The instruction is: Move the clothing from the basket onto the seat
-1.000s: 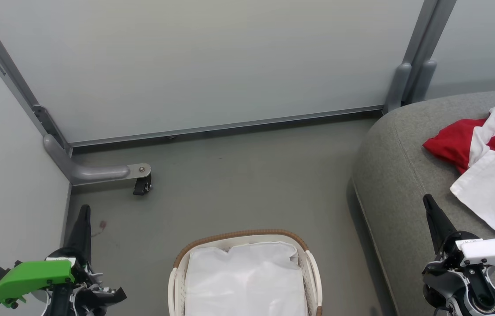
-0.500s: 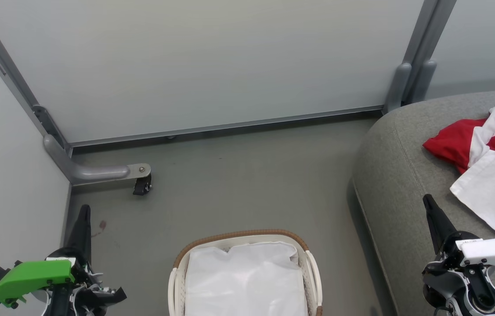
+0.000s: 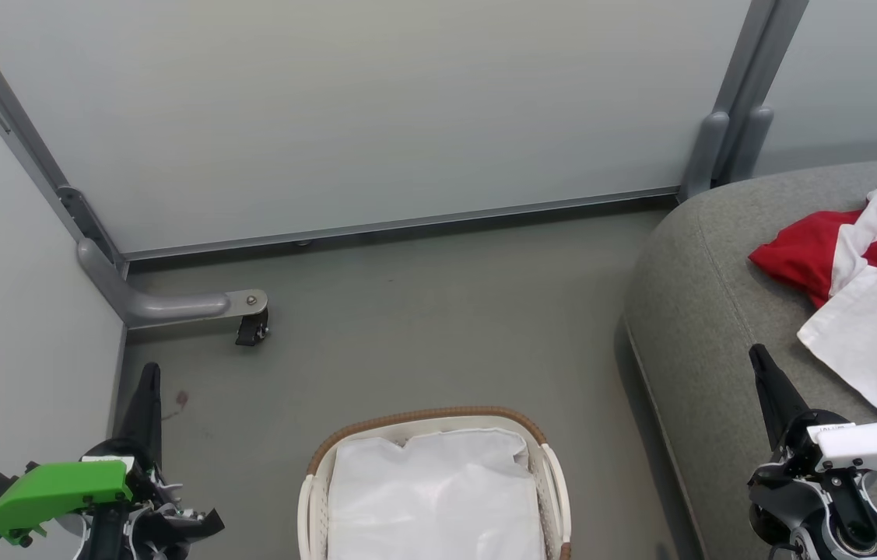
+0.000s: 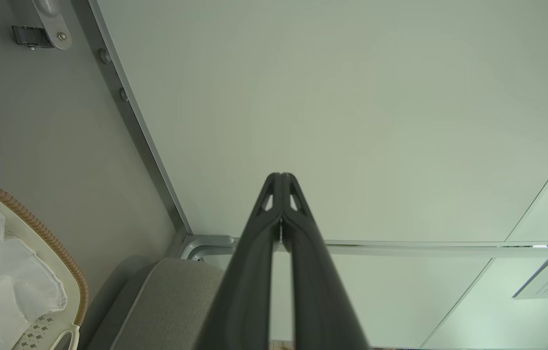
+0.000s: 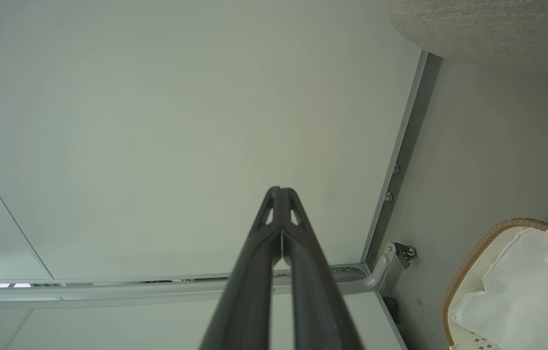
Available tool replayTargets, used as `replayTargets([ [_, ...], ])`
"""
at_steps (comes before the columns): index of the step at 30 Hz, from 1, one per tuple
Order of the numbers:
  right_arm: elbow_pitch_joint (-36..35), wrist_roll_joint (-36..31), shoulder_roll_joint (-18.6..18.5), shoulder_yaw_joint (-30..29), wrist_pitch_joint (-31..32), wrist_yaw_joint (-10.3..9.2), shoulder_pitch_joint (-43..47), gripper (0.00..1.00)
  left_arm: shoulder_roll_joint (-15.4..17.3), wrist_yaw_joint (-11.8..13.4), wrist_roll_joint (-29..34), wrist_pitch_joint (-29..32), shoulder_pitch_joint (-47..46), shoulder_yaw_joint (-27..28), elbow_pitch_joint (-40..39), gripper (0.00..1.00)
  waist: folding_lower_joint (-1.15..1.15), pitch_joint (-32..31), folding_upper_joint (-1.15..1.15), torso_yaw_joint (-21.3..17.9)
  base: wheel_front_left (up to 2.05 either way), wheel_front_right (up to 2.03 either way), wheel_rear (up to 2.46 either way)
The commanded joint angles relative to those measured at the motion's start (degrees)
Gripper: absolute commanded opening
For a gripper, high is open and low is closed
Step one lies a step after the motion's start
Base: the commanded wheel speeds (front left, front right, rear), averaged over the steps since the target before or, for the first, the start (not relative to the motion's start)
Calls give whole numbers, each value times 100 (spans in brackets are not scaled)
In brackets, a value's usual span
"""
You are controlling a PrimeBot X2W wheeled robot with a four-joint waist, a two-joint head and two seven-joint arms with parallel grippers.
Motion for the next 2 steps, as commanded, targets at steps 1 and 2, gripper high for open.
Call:
replayTargets([
  [1, -17, 18, -16, -10, 19, -2, 60, 0, 34, -37, -26, 17, -60, 11, -10, 0, 0, 0, 0, 0, 0, 0, 0],
  [2, -17, 18, -16, -10, 19, -2, 60, 0, 34, -37, -26, 16, -60, 11, -10, 0, 0, 0, 0, 0, 0, 0, 0],
])
